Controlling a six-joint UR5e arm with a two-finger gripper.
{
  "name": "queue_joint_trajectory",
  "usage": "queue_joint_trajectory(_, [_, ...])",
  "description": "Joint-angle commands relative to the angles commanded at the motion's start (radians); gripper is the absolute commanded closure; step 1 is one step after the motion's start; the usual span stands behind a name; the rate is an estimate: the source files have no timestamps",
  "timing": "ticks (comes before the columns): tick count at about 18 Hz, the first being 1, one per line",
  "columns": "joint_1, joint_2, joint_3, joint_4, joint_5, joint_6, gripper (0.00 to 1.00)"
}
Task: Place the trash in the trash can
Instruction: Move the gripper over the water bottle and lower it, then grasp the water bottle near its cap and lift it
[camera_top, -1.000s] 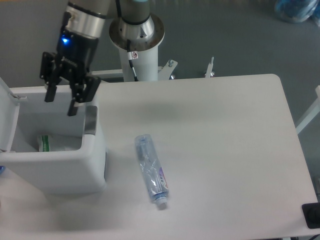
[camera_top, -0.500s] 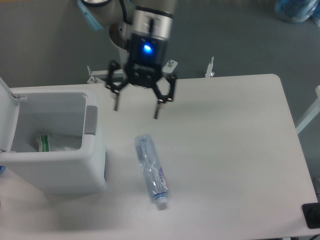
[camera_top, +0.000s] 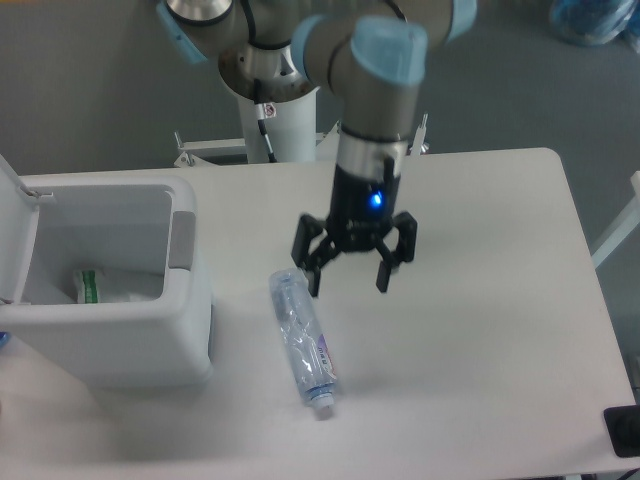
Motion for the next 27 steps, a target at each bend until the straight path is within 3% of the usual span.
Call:
queue_joint_trajectory(7, [-0.055,-0.141,0.047,0.0,0.049,-0.003,0.0])
queue_joint_trajectory(12, [-0.064,-0.207,0.061,0.0,0.069,-0.002,0.0])
queue_joint_trajectory(27, [-0.123,-0.292,0.081,0.003,0.158,0.017,0.0])
